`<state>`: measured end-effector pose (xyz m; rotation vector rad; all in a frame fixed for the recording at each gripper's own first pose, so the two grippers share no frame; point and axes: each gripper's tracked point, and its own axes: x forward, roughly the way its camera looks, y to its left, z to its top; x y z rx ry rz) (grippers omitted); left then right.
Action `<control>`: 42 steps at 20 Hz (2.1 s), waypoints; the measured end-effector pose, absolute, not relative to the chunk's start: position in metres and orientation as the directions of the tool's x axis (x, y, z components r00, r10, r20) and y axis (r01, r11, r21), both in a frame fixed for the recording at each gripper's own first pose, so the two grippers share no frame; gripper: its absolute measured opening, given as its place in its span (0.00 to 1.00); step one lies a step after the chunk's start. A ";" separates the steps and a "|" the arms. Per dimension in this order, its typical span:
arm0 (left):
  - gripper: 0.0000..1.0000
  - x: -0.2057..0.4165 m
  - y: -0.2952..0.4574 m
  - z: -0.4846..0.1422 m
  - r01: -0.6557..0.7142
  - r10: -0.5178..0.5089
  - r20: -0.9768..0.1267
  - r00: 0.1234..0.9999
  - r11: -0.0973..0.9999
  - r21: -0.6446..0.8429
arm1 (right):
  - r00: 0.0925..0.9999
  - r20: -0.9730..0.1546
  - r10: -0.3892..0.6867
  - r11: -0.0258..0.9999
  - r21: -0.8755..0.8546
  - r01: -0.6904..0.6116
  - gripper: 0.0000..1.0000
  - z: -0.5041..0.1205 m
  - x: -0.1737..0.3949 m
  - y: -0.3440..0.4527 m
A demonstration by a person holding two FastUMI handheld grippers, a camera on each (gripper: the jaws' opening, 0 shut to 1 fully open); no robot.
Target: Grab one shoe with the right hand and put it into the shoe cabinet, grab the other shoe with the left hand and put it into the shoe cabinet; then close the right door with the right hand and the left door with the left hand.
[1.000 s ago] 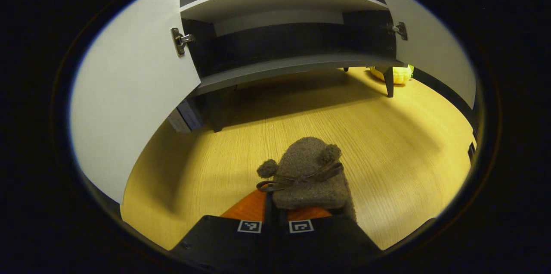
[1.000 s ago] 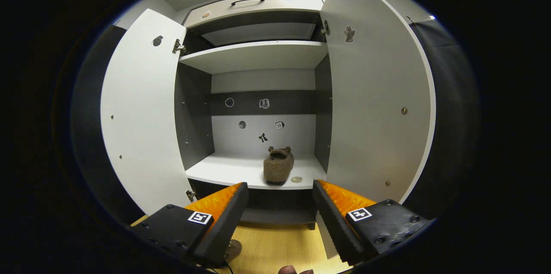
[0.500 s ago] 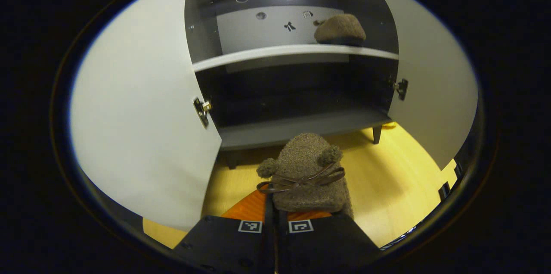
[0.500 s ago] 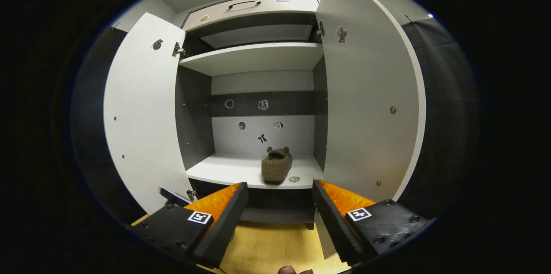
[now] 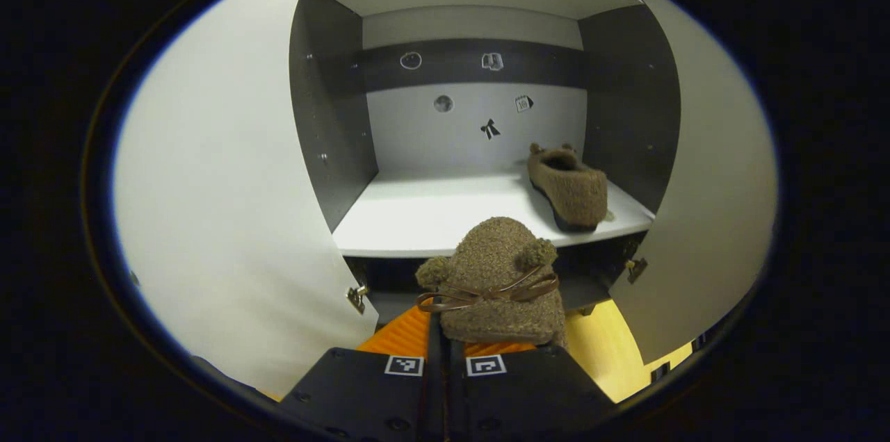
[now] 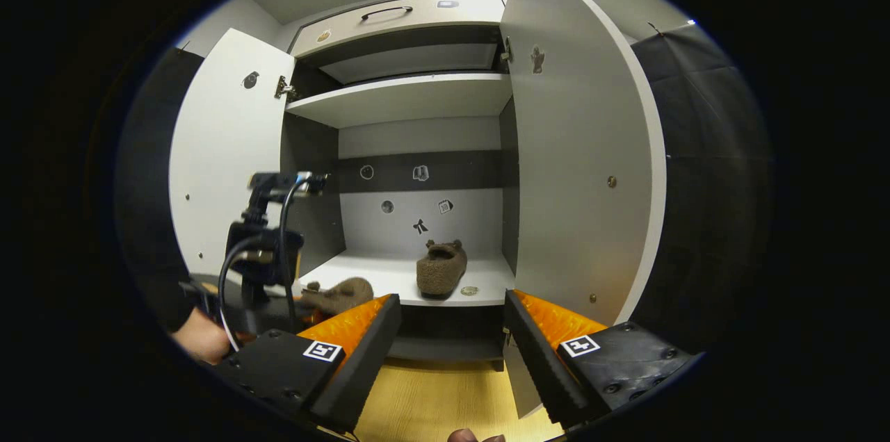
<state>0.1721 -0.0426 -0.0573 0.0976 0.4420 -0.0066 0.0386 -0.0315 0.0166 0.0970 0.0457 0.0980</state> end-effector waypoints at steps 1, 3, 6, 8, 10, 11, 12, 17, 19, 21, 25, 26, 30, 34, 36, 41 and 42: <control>0.08 0.184 -0.043 -0.046 0.014 0.028 -0.412 0.911 0.995 0.098 | 0.994 -0.037 0.100 0.990 0.099 -0.095 0.98 0.017 0.037 -0.032; 0.08 0.212 -0.044 -0.028 -0.006 0.045 -0.387 0.921 0.995 0.101 | 0.995 -0.030 0.097 0.991 0.096 -0.094 0.98 0.019 0.035 -0.035; 0.08 0.255 -0.047 -0.012 -0.029 0.059 -0.381 0.923 0.996 0.085 | 0.996 -0.027 0.091 0.993 0.084 -0.088 0.98 0.019 0.032 -0.042; 0.08 0.286 -0.047 -0.005 -0.037 0.068 -0.381 0.922 0.995 0.088 | 0.996 -0.021 0.083 0.994 0.077 -0.081 0.98 0.021 0.030 -0.046; 0.08 0.312 -0.048 -0.003 -0.040 0.079 -0.392 0.916 0.994 0.106 | 0.997 -0.021 0.078 0.994 0.071 -0.077 0.98 0.020 0.028 -0.051; 0.08 0.324 -0.047 -0.006 -0.043 0.087 -0.404 0.911 0.992 0.116 | 0.997 -0.020 0.075 0.995 0.070 -0.073 0.98 0.020 0.027 -0.054; 0.08 0.336 -0.046 -0.008 -0.045 0.094 -0.415 0.905 0.991 0.126 | 0.997 -0.018 0.072 0.995 0.069 -0.071 0.98 0.020 0.026 -0.056; 0.08 0.388 -0.043 -0.031 -0.051 0.135 -0.478 0.868 0.981 0.185 | 0.998 -0.017 0.057 0.997 0.054 -0.056 0.98 0.018 0.023 -0.067; 0.08 0.402 -0.048 -0.040 -0.030 0.120 -0.505 0.855 0.983 0.184 | 0.998 -0.024 0.050 0.997 0.054 -0.049 0.98 0.015 0.022 -0.070; 0.08 0.411 -0.050 -0.047 -0.015 0.116 -0.521 0.845 0.981 0.193 | 0.999 -0.028 0.040 0.998 0.049 -0.039 0.98 0.014 0.023 -0.075; 0.08 0.420 -0.054 -0.058 0.002 0.115 -0.540 0.834 0.978 0.210 | 1.000 -0.020 0.019 0.999 0.040 -0.018 0.98 0.015 0.023 -0.085; 0.10 0.421 -0.055 -0.059 0.007 0.110 -0.542 0.833 0.978 0.210 | 1.000 -0.019 0.021 0.999 0.044 -0.020 0.97 0.015 0.023 -0.086; 0.31 0.412 -0.057 -0.047 0.025 0.094 -0.529 0.843 0.977 0.214 | 1.000 -0.014 0.024 0.999 0.038 -0.024 0.96 0.015 0.020 -0.085; 0.60 0.388 -0.055 -0.025 0.042 0.072 -0.480 0.874 0.974 0.223 | 0.999 -0.016 0.034 0.998 0.058 -0.033 0.96 0.017 0.014 -0.083; 0.78 0.371 -0.055 -0.005 0.046 0.052 -0.415 0.908 0.974 0.223 | 0.999 -0.016 0.034 0.997 0.062 -0.033 0.96 0.018 0.010 -0.084; 0.96 0.312 -0.061 0.067 0.052 0.000 -0.197 0.980 0.964 0.259 | 0.999 -0.028 0.019 0.997 0.077 -0.017 0.96 0.018 -0.002 -0.097; 0.96 0.299 -0.065 0.077 0.062 -0.020 -0.169 0.985 0.968 0.244 | 0.999 -0.028 0.016 0.997 0.075 -0.013 0.96 0.019 -0.004 -0.101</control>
